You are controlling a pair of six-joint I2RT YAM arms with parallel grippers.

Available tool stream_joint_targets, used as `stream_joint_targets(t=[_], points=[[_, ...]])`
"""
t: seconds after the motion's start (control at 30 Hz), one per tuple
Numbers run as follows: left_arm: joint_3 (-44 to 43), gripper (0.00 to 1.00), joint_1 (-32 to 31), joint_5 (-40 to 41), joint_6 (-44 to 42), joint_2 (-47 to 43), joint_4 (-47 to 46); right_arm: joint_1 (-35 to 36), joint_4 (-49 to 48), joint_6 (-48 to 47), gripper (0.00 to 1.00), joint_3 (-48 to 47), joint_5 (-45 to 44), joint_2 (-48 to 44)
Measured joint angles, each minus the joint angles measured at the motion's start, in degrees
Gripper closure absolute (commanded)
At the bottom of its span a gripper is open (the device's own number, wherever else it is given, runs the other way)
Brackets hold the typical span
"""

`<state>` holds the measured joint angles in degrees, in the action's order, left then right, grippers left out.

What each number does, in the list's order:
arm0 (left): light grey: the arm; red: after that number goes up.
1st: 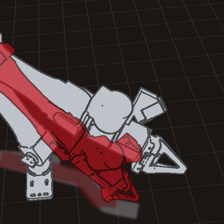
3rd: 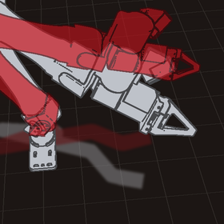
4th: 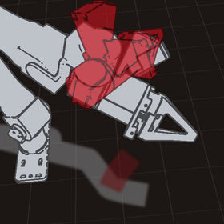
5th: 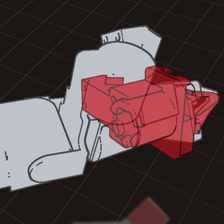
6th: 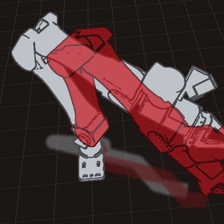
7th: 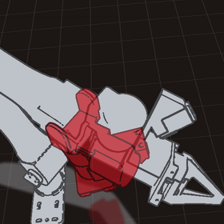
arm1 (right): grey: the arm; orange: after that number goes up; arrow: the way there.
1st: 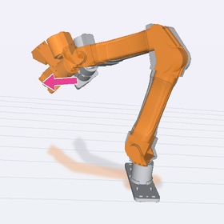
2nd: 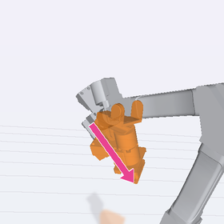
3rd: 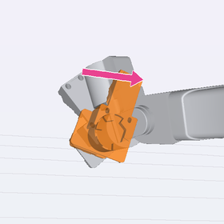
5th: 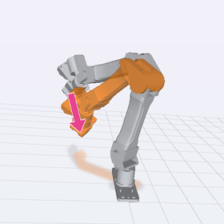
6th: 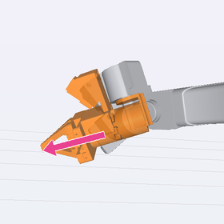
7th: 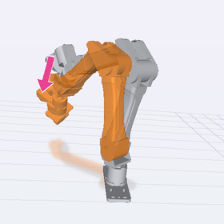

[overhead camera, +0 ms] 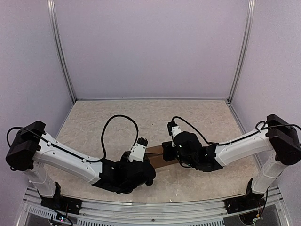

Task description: Fold the paper box

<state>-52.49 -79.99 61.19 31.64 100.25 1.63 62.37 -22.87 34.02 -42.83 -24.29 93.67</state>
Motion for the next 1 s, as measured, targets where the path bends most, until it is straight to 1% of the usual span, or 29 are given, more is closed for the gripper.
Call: stream_joint_targets(t=[0.03, 0.1, 0.37, 0.4, 0.43, 0.5, 0.57, 0.6, 0.77, 0.9, 1.0], points=[[0.46, 0.35, -0.39, -0.94, -0.02, -1.29, 0.61, 0.04, -0.42, 0.20, 1.00, 0.11, -0.20, 0.11], [1.11, 0.32, -1.11, -2.67, -0.22, -3.61, 1.42, 0.15, -1.20, 0.55, 1.00, 0.28, -0.50, 0.44], [5.49, 0.31, -1.75, -13.14, -0.90, -15.67, 1.97, 0.55, -5.68, 1.84, 1.00, 1.05, -2.08, 2.23], [5.99, 0.33, -1.75, -14.47, -1.11, -17.33, 1.97, 0.59, -6.19, 1.95, 1.00, 1.18, -2.16, 2.36], [6.36, 0.38, -1.64, -15.78, -1.55, -18.88, 1.97, 0.63, -6.54, 2.08, 1.00, 1.25, -2.29, 2.45], [6.71, 0.51, -0.92, -18.60, -2.29, -21.49, 1.86, 0.68, -7.06, 2.12, 1.00, 1.40, -2.34, 2.56], [6.73, 0.65, 1.20, -22.21, -3.28, -24.09, 1.25, 0.76, -7.21, 2.12, 1.00, 1.49, -2.40, 2.56], [6.82, 0.70, 2.40, -23.76, -3.54, -25.03, 0.79, 0.87, -7.26, 2.10, 1.00, 1.53, -2.56, 2.56], [8.22, 0.87, 9.79, -32.13, -4.98, -28.83, -3.02, 1.05, -7.63, 2.08, 1.00, 1.81, -2.91, 2.54], [8.31, 1.00, 15.02, -39.60, -5.31, -28.52, -5.49, 1.22, -7.74, 2.05, 1.00, 1.88, -3.17, 2.54], [8.20, 1.00, 18.03, -45.97, -5.16, -26.29, -7.41, 1.25, -7.74, 2.05, 1.00, 1.90, -3.21, 2.54]])
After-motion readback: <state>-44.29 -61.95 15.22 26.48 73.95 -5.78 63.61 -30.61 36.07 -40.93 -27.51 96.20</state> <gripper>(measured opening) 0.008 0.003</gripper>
